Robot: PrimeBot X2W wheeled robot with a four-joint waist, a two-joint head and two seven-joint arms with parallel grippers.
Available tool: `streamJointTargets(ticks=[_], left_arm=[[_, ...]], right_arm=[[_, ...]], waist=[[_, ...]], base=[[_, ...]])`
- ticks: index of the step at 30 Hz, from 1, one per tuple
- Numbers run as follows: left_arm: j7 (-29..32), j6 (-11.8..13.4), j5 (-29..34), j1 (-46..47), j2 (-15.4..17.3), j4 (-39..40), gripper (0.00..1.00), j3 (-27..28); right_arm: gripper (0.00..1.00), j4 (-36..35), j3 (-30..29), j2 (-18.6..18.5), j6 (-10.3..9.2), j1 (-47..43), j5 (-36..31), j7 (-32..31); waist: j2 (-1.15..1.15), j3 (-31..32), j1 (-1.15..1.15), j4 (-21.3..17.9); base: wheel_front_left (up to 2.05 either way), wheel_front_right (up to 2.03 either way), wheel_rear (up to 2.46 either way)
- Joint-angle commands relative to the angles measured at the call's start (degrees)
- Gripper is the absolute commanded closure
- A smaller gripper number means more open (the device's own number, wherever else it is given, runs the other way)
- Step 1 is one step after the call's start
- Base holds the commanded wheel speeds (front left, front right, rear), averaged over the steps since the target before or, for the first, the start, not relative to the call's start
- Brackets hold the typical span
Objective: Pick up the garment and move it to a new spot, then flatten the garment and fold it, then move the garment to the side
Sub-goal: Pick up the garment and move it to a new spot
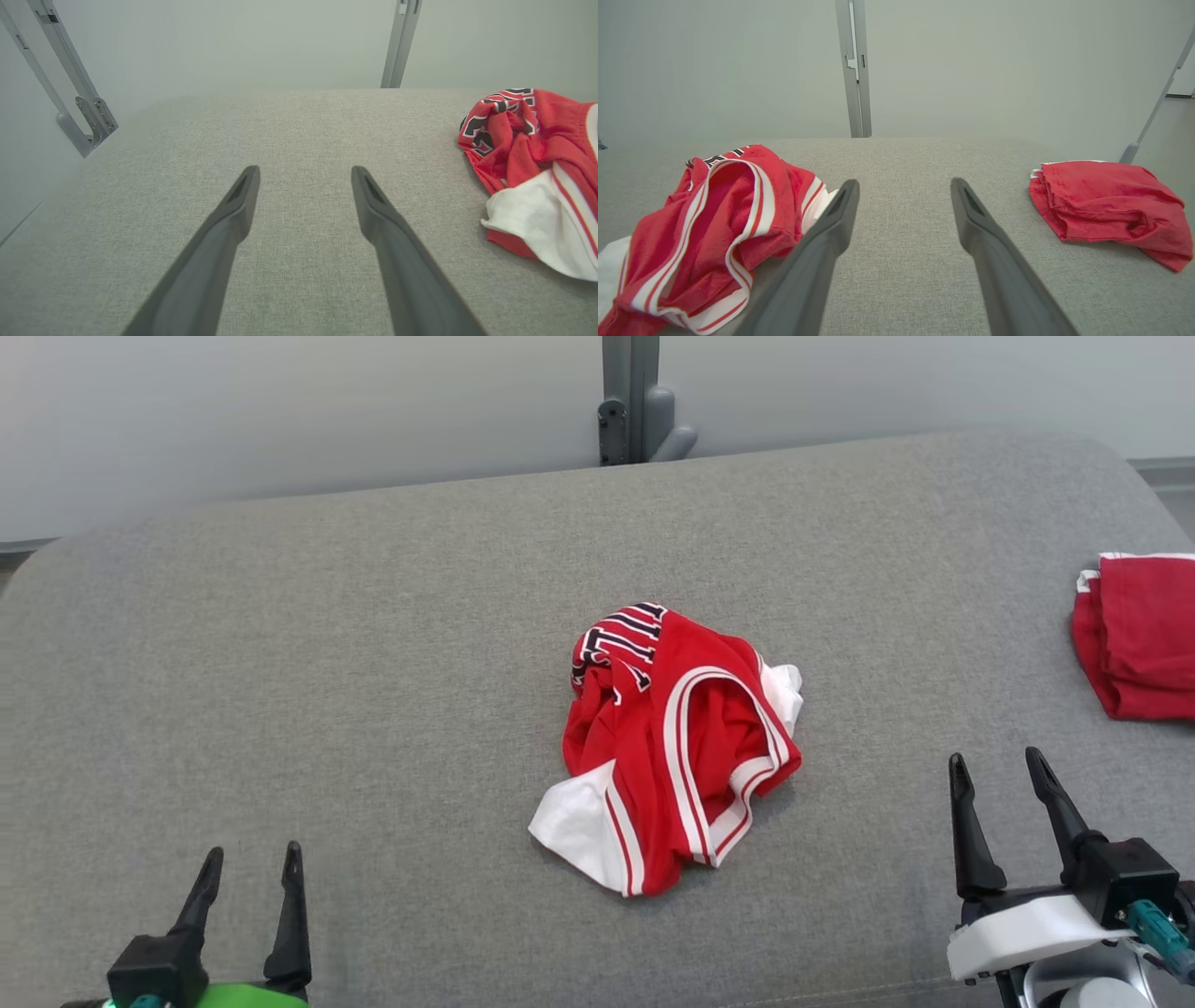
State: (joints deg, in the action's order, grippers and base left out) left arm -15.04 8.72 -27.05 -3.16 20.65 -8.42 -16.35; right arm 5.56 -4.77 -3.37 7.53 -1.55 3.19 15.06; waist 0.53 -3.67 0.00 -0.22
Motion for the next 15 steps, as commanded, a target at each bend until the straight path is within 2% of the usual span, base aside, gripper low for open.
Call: streamJointTargets(ticks=[1, 9, 15], left_arm=[[-0.11, -0.78, 1.28, -1.96, -0.33, 0.45, 0.00, 1.52], [-0.13, -5.09, 5.60, -6.80, -5.08, 1.88, 0.00, 10.35], [-0.14, -7.73, 8.24, -7.61, -7.75, 1.49, 0.00, 13.28]], right_arm=[[0.00, 0.27, -0.33, -0.23, -0.09, -1.02, -0.35, 0.18], [0.00, 3.57, -0.18, -0.45, -0.09, -2.78, -0.87, 0.19], [0.00, 4.25, 0.30, -0.21, -0.09, -3.10, -0.56, 0.19]], waist=[[-0.53, 2.70, 0.00, 2.91], [-0.53, 4.31, 0.00, 3.69], [-0.53, 4.40, 0.00, 4.30]], base=[[0.00, 0.00, 0.00], [0.00, 0.00, 0.00], [0.00, 0.00, 0.00]])
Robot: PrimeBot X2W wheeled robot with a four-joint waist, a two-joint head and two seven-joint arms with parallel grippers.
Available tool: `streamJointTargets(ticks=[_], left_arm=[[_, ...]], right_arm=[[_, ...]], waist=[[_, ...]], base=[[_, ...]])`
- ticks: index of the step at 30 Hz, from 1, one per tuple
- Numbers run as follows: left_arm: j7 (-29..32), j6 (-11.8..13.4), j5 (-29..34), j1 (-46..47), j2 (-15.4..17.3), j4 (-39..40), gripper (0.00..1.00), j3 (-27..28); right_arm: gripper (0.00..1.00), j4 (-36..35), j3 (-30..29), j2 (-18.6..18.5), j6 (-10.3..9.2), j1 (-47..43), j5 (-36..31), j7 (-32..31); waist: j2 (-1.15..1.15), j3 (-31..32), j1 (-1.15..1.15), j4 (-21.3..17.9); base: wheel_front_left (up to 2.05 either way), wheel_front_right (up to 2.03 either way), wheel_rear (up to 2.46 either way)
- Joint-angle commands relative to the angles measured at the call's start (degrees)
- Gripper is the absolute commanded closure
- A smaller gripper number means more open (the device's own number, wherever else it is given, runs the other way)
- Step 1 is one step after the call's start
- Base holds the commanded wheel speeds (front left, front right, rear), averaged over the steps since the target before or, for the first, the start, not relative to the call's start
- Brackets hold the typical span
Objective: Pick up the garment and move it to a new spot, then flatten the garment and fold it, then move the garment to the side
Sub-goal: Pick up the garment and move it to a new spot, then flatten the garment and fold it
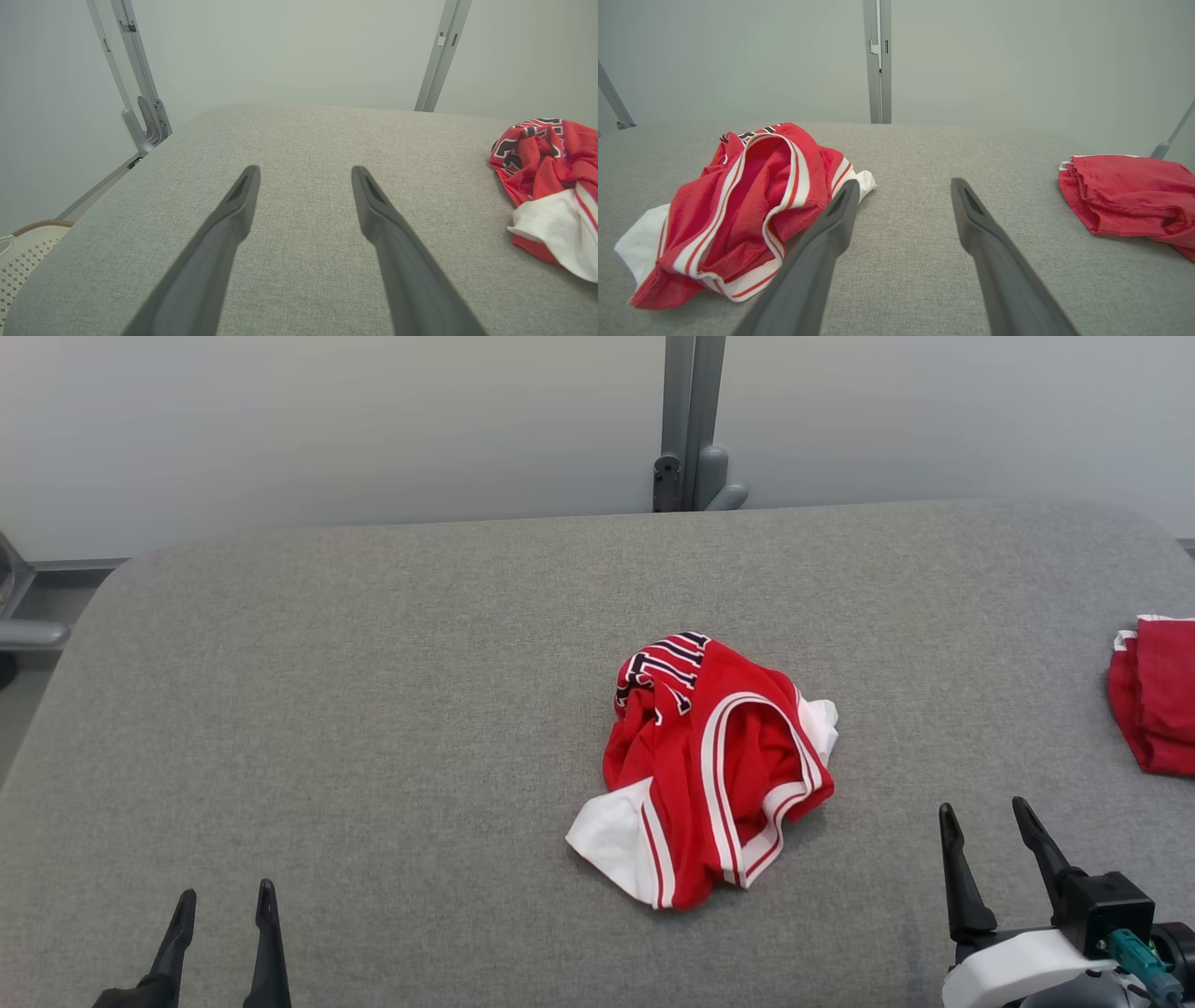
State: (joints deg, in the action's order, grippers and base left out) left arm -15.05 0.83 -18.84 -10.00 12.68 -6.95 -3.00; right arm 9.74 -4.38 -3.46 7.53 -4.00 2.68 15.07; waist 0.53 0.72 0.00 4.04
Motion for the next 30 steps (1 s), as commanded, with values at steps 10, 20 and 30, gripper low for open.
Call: streamJointTargets(ticks=[10, 20, 30], left_arm=[[-0.13, -3.36, 3.86, -0.20, -2.71, -0.60, 0.00, 3.42], [-0.14, -5.34, 6.48, 1.09, -4.67, -1.10, 0.00, 5.55], [0.13, -7.23, 6.66, 3.78, -6.90, -2.98, 0.00, 1.31]], right_arm=[[0.00, -0.50, 0.85, 0.19, -0.09, 0.55, 0.25, 0.18], [0.00, -1.31, 0.78, 0.24, -0.09, 0.92, 0.15, 0.17], [0.00, -1.42, 2.20, -0.60, -0.09, 2.33, 0.51, 0.17]], waist=[[-0.53, -0.76, 0.00, -0.02], [-0.53, -1.62, 0.00, -0.32], [-0.53, -3.37, 0.00, -2.15]], base=[[0.00, 0.00, 0.00], [0.00, 0.00, 0.00], [0.00, 0.00, 0.00]])
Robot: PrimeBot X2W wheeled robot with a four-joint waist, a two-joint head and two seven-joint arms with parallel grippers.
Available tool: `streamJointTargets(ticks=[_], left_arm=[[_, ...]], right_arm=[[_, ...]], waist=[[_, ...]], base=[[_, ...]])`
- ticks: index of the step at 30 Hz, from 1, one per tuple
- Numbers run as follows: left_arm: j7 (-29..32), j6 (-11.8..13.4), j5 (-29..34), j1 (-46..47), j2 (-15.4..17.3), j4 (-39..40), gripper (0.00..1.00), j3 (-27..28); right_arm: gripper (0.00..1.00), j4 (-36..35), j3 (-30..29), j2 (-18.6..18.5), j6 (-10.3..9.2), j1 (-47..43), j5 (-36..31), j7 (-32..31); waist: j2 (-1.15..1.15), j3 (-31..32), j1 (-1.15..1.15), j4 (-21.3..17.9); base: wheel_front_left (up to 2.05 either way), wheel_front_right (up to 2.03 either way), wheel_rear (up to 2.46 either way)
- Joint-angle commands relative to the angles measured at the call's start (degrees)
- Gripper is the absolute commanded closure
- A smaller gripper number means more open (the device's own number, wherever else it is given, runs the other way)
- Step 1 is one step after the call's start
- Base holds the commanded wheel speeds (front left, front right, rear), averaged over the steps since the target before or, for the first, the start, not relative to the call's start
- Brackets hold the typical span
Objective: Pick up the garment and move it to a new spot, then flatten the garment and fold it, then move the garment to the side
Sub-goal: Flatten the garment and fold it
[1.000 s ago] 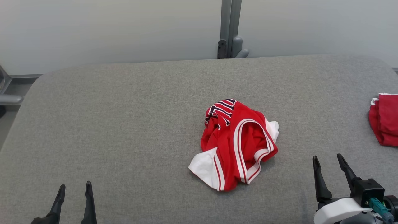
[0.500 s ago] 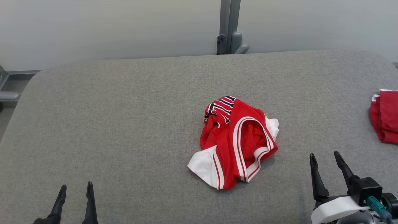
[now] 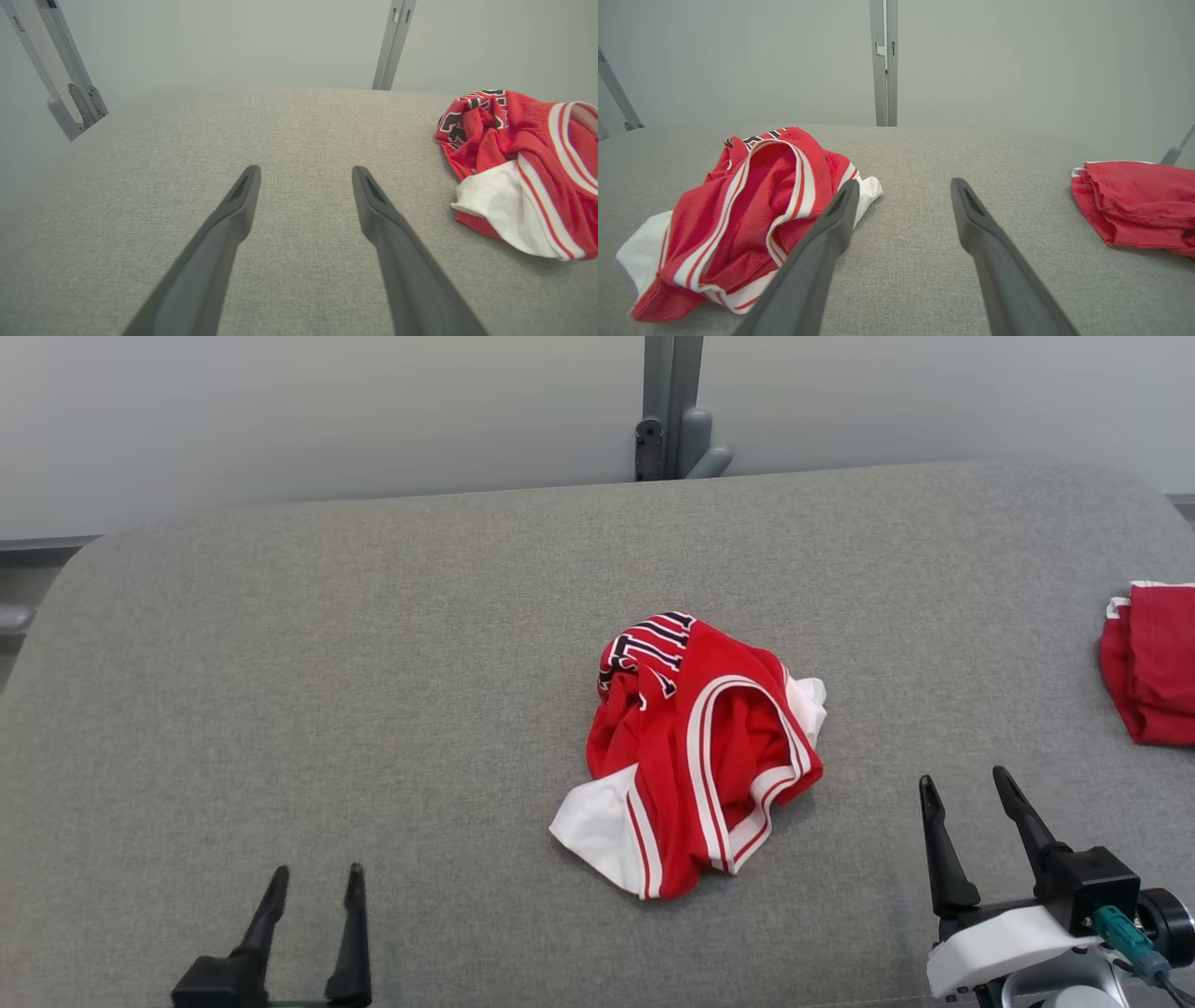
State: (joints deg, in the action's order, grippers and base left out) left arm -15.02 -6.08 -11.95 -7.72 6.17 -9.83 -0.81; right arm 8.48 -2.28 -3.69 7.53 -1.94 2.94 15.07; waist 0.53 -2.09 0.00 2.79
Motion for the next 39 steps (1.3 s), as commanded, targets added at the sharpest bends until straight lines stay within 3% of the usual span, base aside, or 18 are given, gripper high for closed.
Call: streamJointTargets(ticks=[1, 10, 14, 18, 25, 26, 27, 28, 29, 34, 39], left_arm=[[0.46, -0.52, -0.52, 2.30, -0.57, -0.45, 0.00, -2.25], [8.57, -1.33, -6.14, 9.56, -2.39, -6.21, 0.00, -13.87], [13.36, -1.44, -12.85, 13.07, -2.83, -10.34, 0.00, -18.27], [15.83, -1.45, -18.80, 15.74, -2.98, -14.67, 0.00, -19.70], [15.52, -1.45, -21.42, 18.91, -2.97, -21.81, 0.00, -20.01], [15.19, -1.44, -21.58, 19.13, -2.98, -22.29, 0.09, -20.35], [15.04, -1.44, -21.73, 19.44, -2.99, -22.55, 0.49, -20.93], [14.69, -1.43, -21.99, 19.65, -2.99, -22.84, 0.70, -21.36], [14.65, -1.44, -22.17, 19.91, -2.98, -23.00, 0.98, -21.86], [16.38, -0.92, -23.56, 20.30, -2.58, -21.43, 1.00, -21.69], [21.69, -1.21, -30.88, 19.74, -2.87, -9.16, 1.00, -20.72]], right_arm=[[0.00, -0.15, 0.14, -0.56, -0.09, 0.51, 0.24, 0.17], [0.00, -0.73, -0.16, -1.24, -0.09, 2.01, 0.33, 0.18], [0.00, -0.85, -0.13, -1.05, -0.09, 2.51, 0.37, 0.18], [0.00, -0.64, -0.35, -0.76, -0.09, 2.75, 0.55, 0.17], [0.00, -0.46, -0.59, -0.32, -0.09, 3.12, 0.63, 0.17], [0.00, -0.48, -0.67, -0.30, -0.09, 3.08, 0.63, 0.18], [0.00, -0.51, -0.73, -0.25, -0.09, 3.09, 0.64, 0.18], [0.00, -0.55, -0.79, -0.18, -0.09, 3.10, 0.64, 0.17], [0.00, -0.55, -0.88, -0.14, -0.09, 3.06, 0.65, 0.17], [0.00, -0.51, -1.10, 0.09, -0.09, 2.74, 0.73, 0.17], [0.00, -0.35, -1.43, 0.23, -0.09, 2.43, 0.82, 0.17]], waist=[[-0.53, -0.81, 0.00, -1.31], [-0.53, -3.37, 0.00, -5.16], [-0.53, -4.39, 0.00, -7.36], [-0.53, -4.99, 0.00, -9.24], [-0.53, -5.61, 0.00, -11.21], [-0.53, -5.68, 0.00, -11.27], [-0.53, -5.75, 0.00, -11.31], [-0.53, -5.82, 0.00, -11.29], [-0.53, -5.86, 0.00, -11.24], [-0.53, -5.85, 0.00, -10.67], [-0.53, -5.79, 0.00, -9.34]], base=[[0.00, 0.00, 0.00], [0.00, 0.00, 0.00], [0.00, 0.00, 0.00], [0.00, 0.00, 0.00], [0.00, 0.00, 0.00], [0.00, 0.00, 0.00], [0.00, 0.00, 0.00], [0.00, 0.00, 0.00], [0.00, 0.00, 0.00], [0.00, 0.00, 0.00], [0.00, 0.00, 0.00]])
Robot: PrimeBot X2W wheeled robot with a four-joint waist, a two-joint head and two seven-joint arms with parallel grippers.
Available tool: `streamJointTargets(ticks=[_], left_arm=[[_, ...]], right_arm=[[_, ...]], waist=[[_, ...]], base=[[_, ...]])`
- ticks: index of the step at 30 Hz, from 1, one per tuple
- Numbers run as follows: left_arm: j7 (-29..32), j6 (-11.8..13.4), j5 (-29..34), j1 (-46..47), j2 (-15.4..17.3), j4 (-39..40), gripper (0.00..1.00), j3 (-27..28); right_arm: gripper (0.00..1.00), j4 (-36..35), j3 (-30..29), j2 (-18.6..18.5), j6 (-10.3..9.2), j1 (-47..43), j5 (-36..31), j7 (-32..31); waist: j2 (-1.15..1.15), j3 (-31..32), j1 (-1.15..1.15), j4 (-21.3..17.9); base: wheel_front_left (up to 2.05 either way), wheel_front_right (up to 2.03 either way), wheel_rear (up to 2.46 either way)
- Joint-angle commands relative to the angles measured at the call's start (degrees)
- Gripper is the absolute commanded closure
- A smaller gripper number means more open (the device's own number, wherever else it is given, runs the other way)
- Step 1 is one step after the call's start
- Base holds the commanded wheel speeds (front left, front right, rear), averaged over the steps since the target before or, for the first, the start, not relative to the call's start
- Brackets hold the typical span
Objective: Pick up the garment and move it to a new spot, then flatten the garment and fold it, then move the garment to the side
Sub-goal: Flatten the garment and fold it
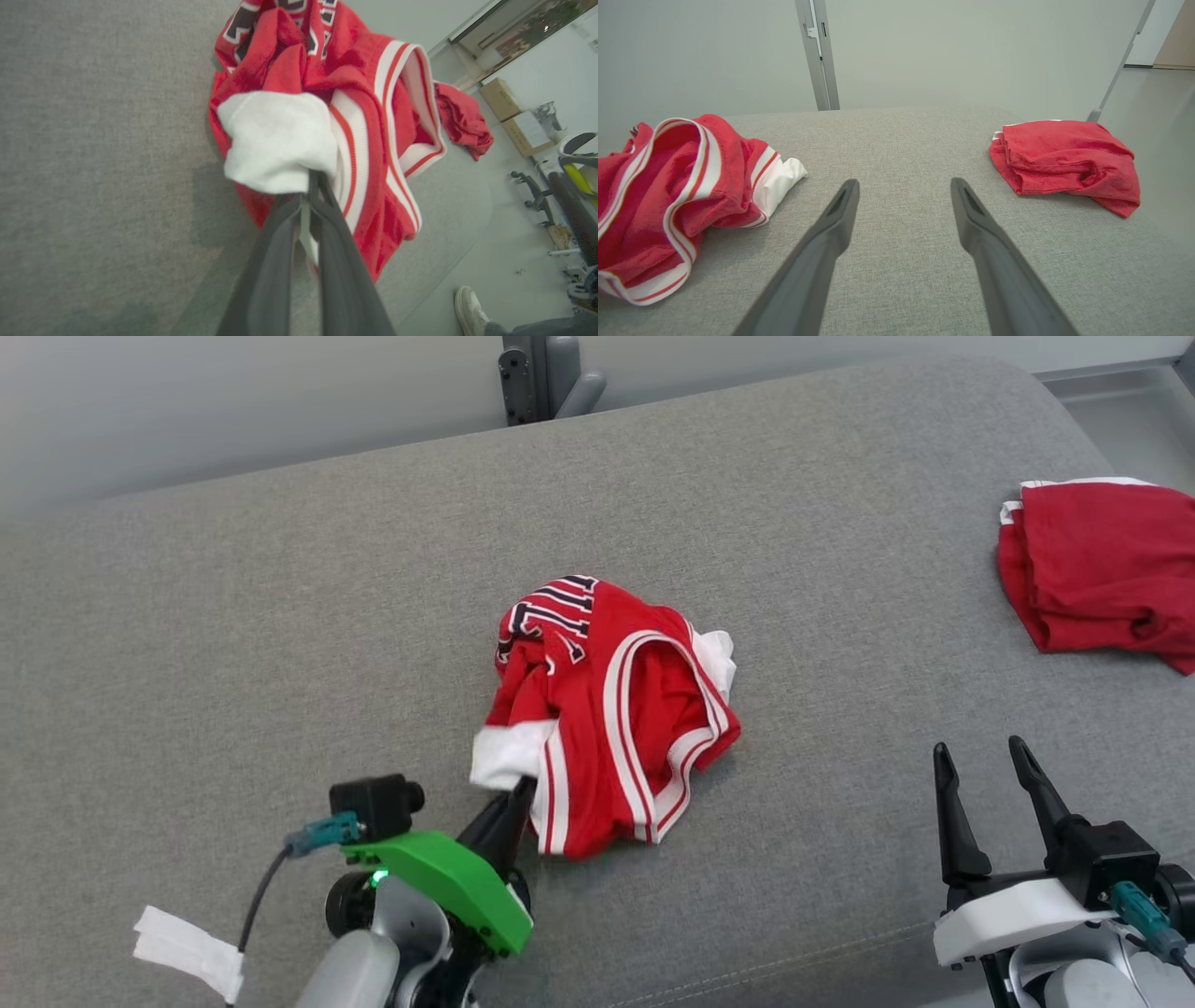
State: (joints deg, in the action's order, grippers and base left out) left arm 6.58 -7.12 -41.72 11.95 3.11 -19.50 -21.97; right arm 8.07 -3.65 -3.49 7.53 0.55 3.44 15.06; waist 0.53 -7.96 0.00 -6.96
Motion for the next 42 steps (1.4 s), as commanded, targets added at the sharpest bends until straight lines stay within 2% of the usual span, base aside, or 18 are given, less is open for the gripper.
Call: streamJointTargets(ticks=[1, 4, 8, 11, 12, 14, 15, 19, 24, 27, 30, 34, 39, 42], left_arm=[[1.27, 0.23, -2.87, -0.13, 0.15, 3.79, 1.00, 1.03], [4.57, 2.80, -8.51, 0.74, -0.01, 14.37, 1.00, 2.69], [7.99, 8.16, -13.72, 4.22, -0.09, 26.46, 1.00, 3.72], [8.45, 12.80, -15.23, 9.00, -0.13, 30.72, 1.00, 4.69], [8.09, 14.07, -13.64, 11.30, -0.11, 31.06, 1.00, 5.00], [7.38, 16.27, -12.74, 15.34, -0.10, 30.17, 1.00, 5.89], [7.38, 16.27, -12.74, 15.34, -0.10, 30.17, 1.00, 5.89], [4.13, 19.08, -9.96, 24.38, -0.13, 25.30, 1.00, 7.17], [-2.59, 20.84, -5.42, 33.04, -0.08, 16.46, 1.00, 8.49], [-7.21, 21.67, -3.40, 35.41, -0.15, 11.68, 1.00, 7.03], [-11.87, 22.39, -4.59, 34.51, -0.15, 7.39, 1.00, 2.74], [-16.87, 23.02, -8.36, 31.11, -0.10, 1.03, 1.00, -6.74], [-19.49, 21.93, -11.83, 29.17, -0.08, -5.48, 1.00, -19.97], [-20.19, 20.41, -14.45, 29.22, -0.03, -8.04, 1.00, -26.51]], right_arm=[[0.00, 0.07, 0.03, 0.10, -0.09, -0.07, 0.41, 0.18], [0.00, 0.14, 0.42, 0.26, -0.09, 0.23, 0.87, 0.18], [0.00, 0.46, 0.97, 0.41, -0.09, 0.83, 1.55, 0.18], [0.00, 0.79, 1.37, 0.51, -0.09, 1.21, 1.99, 0.18], [0.00, 0.96, 1.57, 0.53, -0.09, 1.33, 2.23, 0.19], [0.00, 1.31, 2.10, 0.55, -0.09, 1.70, 3.19, 0.19], [0.00, 1.31, 2.10, 0.55, -0.09, 1.70, 3.19, 0.19], [0.00, 1.82, 2.97, 0.55, -0.09, 2.18, 4.64, 0.19], [0.00, 2.16, 2.81, 0.56, -0.09, 2.32, 4.99, 0.19], [0.00, 2.34, 2.50, 0.56, -0.09, 2.51, 4.63, 0.18], [0.00, 2.44, 3.01, 0.57, -0.09, 3.18, 4.67, 0.18], [0.00, 2.47, 4.25, 0.58, -0.09, 4.37, 5.04, 0.19], [0.00, 2.72, 4.90, 0.56, -0.09, 6.31, 5.19, 0.18], [0.00, 3.04, 5.17, 0.57, -0.09, 7.28, 5.47, 0.18]], waist=[[-0.53, 0.15, 0.00, 0.68], [-0.53, 0.25, 0.00, 1.30], [-0.53, 0.17, 0.00, 2.00], [-0.53, 0.11, 0.00, 2.11], [-0.53, 0.11, 0.00, 2.04], [-0.53, 0.16, 0.00, 1.76], [-0.53, 0.16, 0.00, 1.76], [-0.53, 0.21, 0.00, 0.76], [-0.53, 0.42, 0.00, -1.02], [-0.53, 0.24, 0.00, -1.94], [-0.53, -0.52, 0.00, -2.93], [-0.53, -2.66, 0.00, -4.39], [-0.53, -6.29, 0.00, -6.20], [-0.53, -8.10, 0.00, -7.29]], base=[[0.00, 0.00, 0.00], [0.00, 0.00, 0.00], [0.00, 0.00, 0.00], [0.00, 0.00, 0.00], [0.00, 0.00, 0.00], [0.00, 0.00, 0.00], [0.00, 0.00, 0.00], [0.00, 0.00, 0.00], [0.00, 0.00, 0.00], [0.00, 0.00, 0.00], [0.00, 0.00, 0.00], [0.00, 0.00, 0.00], [0.00, 0.00, 0.00], [0.00, 0.00, 0.00]])
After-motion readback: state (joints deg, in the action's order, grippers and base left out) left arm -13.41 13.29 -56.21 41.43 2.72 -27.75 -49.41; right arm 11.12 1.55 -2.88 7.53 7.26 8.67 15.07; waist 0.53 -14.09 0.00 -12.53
